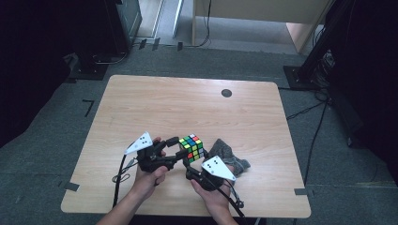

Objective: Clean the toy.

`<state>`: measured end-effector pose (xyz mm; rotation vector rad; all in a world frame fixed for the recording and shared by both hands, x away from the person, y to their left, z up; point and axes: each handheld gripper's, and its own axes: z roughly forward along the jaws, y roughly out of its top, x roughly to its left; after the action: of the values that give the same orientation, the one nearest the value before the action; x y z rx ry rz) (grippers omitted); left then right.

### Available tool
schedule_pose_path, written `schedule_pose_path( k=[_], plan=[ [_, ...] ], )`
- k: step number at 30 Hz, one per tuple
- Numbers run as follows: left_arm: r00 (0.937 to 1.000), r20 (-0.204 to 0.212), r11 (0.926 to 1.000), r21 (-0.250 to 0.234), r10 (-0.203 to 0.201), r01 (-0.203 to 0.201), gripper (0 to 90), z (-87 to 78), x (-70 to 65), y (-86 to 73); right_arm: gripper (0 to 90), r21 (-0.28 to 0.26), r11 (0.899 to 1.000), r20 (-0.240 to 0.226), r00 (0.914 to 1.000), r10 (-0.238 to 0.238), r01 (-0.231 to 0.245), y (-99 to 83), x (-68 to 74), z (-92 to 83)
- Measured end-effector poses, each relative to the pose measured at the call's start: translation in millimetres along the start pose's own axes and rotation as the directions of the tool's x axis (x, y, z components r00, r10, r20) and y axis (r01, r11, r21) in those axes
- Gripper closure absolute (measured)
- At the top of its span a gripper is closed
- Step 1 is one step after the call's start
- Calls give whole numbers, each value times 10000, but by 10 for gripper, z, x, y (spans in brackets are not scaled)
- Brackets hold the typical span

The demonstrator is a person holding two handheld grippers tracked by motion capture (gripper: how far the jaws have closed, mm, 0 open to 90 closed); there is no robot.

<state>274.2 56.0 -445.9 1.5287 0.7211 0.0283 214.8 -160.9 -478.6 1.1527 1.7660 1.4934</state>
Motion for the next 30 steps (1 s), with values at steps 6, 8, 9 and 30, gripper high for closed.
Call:
schedule_pose_path(
  k=[6,8,9,30],
  plan=[
    [9896,-928,9934,-220,1100,-1124,196,-170,132,64,345,559,9982,-161,9997,-199,208,20,-178,0],
    [9713,-1303,9799,131,1991,-1991,196,-188,143,41,345,704,9974,-344,9994,-104,128,57,-252,-18],
    [9581,-1417,9685,356,2490,-2465,196,-188,132,28,345,849,9964,-509,9987,45,-1,82,-304,-26],
    [6614,-1554,6721,3081,7338,-6733,161,118,-215,-359,343,2551,9661,-2172,9713,973,-397,390,-399,-114]
  ],
)
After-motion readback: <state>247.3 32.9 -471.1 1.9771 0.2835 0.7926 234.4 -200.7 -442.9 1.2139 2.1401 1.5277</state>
